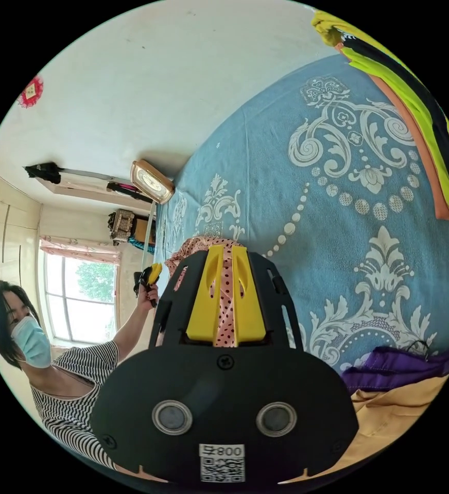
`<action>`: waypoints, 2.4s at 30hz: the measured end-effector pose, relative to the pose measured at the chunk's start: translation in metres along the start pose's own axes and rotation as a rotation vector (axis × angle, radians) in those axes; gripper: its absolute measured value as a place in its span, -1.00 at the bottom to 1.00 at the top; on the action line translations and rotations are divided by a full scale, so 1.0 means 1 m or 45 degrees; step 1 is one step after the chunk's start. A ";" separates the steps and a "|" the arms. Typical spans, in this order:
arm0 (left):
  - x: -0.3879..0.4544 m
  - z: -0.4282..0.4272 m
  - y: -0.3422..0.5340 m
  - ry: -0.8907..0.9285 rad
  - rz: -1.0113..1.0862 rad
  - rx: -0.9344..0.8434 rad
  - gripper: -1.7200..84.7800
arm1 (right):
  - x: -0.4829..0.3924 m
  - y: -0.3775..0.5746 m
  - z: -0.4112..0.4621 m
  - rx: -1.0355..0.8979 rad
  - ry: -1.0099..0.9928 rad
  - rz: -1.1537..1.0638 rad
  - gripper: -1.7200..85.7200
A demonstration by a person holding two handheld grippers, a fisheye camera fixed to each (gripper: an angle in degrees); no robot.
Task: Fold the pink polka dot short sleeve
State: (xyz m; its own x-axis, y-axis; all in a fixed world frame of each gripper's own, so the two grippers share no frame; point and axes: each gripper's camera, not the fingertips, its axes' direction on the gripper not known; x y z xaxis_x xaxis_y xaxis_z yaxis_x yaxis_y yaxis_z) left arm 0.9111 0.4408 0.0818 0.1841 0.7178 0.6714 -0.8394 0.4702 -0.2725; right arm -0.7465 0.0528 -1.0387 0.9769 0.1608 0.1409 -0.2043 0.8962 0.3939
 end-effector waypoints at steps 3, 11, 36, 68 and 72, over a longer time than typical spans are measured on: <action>0.030 0.028 -0.001 -0.079 0.118 -0.103 -0.80 | -0.032 0.003 0.014 0.024 0.014 -0.076 -0.85; 0.094 0.102 -0.018 -0.559 0.373 -0.296 -0.81 | -0.153 0.033 0.147 -0.210 0.592 -0.432 -0.82; 0.200 0.112 -0.060 -0.561 0.572 -0.067 -0.95 | -0.281 0.037 0.176 0.023 0.693 -0.599 -0.95; 0.188 0.129 -0.057 -0.589 0.545 -0.127 -0.94 | -0.299 0.018 0.181 0.004 0.706 -0.502 -0.94; 0.186 0.147 -0.056 -0.652 0.589 -0.200 -0.94 | -0.288 0.012 0.181 -0.007 0.745 -0.438 -0.94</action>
State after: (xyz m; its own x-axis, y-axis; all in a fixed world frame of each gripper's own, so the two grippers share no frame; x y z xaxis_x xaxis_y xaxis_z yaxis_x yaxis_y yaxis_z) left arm 0.9173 0.4728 0.3236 -0.4697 0.5486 0.6916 -0.6825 0.2713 -0.6787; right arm -1.0417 -0.0575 -0.9100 0.8597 0.0624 -0.5070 0.1229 0.9381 0.3238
